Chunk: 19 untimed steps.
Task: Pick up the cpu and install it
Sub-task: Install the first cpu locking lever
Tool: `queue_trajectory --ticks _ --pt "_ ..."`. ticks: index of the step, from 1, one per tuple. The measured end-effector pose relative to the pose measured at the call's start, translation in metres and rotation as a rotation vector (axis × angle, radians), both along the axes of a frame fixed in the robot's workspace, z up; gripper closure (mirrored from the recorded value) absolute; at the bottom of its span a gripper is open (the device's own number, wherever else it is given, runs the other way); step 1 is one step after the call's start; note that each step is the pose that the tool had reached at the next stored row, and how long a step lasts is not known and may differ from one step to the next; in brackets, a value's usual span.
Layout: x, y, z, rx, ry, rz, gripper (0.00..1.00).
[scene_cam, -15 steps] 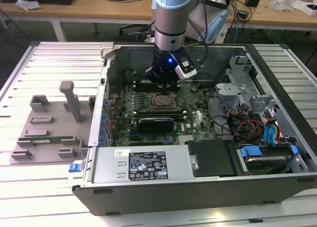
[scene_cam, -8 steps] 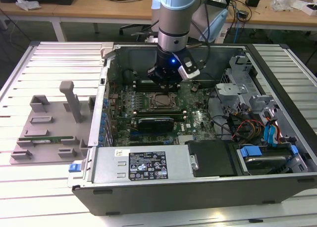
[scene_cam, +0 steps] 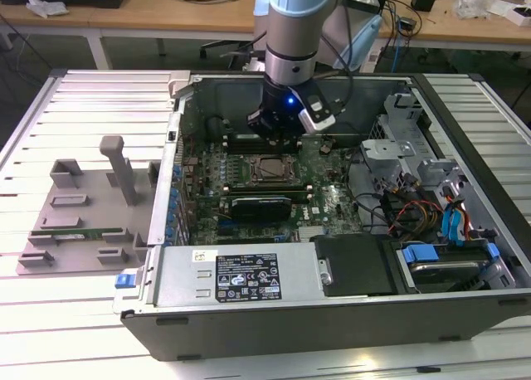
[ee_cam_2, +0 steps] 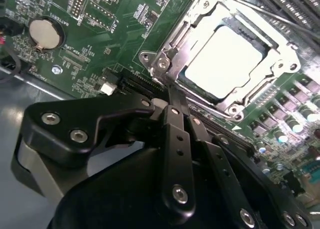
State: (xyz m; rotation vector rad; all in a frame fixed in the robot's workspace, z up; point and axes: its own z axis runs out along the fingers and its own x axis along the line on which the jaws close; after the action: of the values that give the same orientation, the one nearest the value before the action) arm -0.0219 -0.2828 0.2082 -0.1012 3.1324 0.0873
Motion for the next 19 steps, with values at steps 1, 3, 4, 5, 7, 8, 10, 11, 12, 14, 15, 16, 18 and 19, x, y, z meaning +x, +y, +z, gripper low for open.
queue_trajectory --ticks 1,3,4,5,7,8,10,11,12,14,15,16,18,19 --pt "-0.0001 -0.0003 0.0017 -0.0053 -0.0012 0.000 0.89" --pt "-0.0002 -0.0019 0.0040 -0.0236 -0.0034 0.000 0.89" --pt "-0.0005 -0.0033 0.0043 -0.0360 -0.0044 0.000 0.89" --pt "-0.0006 -0.0046 0.0045 -0.0490 -0.0048 0.000 0.89" --pt "-0.0010 -0.0091 0.0046 -0.0853 -0.0057 0.000 0.89" --pt "-0.0011 -0.0114 0.0046 -0.0959 -0.0060 0.000 0.89" --pt "-0.0013 -0.0164 0.0046 -0.1007 -0.0062 0.000 0.89" --pt "-0.0013 -0.0190 0.0046 -0.1014 -0.0063 0.000 0.89" --pt "-0.0014 -0.0223 0.0046 -0.1015 -0.0065 0.000 0.89" --pt "-0.0014 -0.0237 0.0064 -0.1015 -0.0065 0.000 0.89" --pt "-0.0014 -0.0238 0.0090 -0.1015 -0.0064 0.000 0.89" --pt "-0.0014 -0.0238 0.0112 -0.1015 -0.0065 0.000 0.89" --pt "-0.0014 -0.0237 0.0208 -0.1014 -0.0065 0.000 0.89" --pt "-0.0014 -0.0238 0.0271 -0.1014 -0.0065 0.000 0.89"
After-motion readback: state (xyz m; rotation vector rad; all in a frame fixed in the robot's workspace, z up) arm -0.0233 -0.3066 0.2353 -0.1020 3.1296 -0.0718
